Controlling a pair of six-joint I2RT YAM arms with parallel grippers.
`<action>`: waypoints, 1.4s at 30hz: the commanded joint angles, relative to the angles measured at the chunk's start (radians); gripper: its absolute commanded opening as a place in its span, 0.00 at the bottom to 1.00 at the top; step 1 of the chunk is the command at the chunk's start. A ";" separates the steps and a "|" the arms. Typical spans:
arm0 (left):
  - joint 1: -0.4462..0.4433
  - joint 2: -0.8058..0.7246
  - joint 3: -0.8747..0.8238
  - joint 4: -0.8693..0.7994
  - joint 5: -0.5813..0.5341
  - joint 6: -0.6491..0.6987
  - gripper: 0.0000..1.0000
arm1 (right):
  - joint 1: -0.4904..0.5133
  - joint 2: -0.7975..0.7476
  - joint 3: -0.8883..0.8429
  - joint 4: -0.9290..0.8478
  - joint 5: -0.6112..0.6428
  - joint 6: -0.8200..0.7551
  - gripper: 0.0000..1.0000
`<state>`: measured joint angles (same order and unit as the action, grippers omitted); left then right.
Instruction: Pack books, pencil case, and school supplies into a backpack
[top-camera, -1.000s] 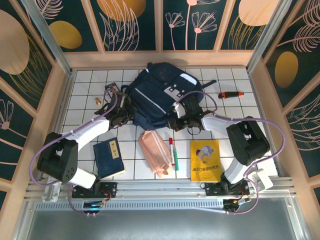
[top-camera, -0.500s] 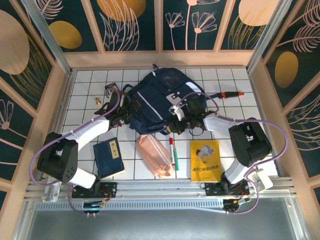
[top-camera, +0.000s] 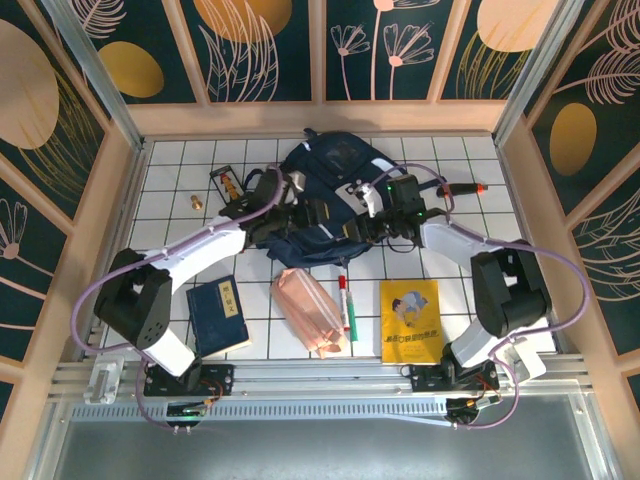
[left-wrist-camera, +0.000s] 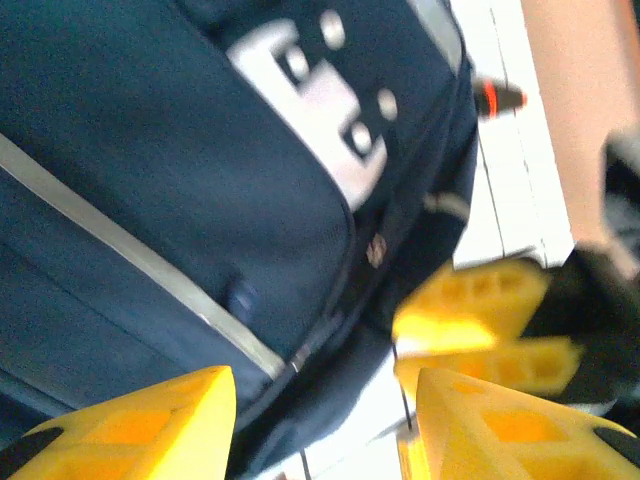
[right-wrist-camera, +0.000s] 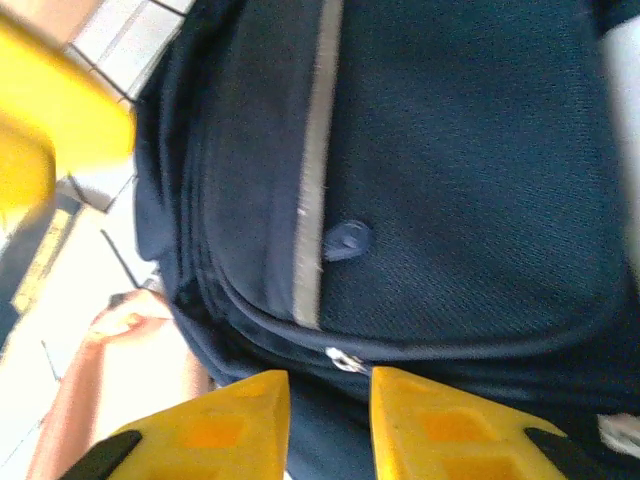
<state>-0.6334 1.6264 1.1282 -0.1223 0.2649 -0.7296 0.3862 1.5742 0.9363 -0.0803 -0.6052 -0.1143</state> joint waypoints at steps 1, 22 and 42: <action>-0.053 -0.008 -0.012 -0.039 0.065 -0.006 0.51 | -0.004 -0.116 -0.042 -0.029 0.151 -0.183 0.30; -0.064 -0.107 -0.317 0.241 0.236 0.135 0.53 | 0.091 0.087 0.015 -0.145 0.226 -1.071 0.41; -0.076 -0.040 -0.254 0.380 0.183 0.198 0.57 | 0.018 -0.028 0.123 -0.107 -0.021 -0.945 0.00</action>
<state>-0.7036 1.5600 0.8177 0.1799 0.4763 -0.5632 0.4156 1.5986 1.0065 -0.2363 -0.5331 -1.1095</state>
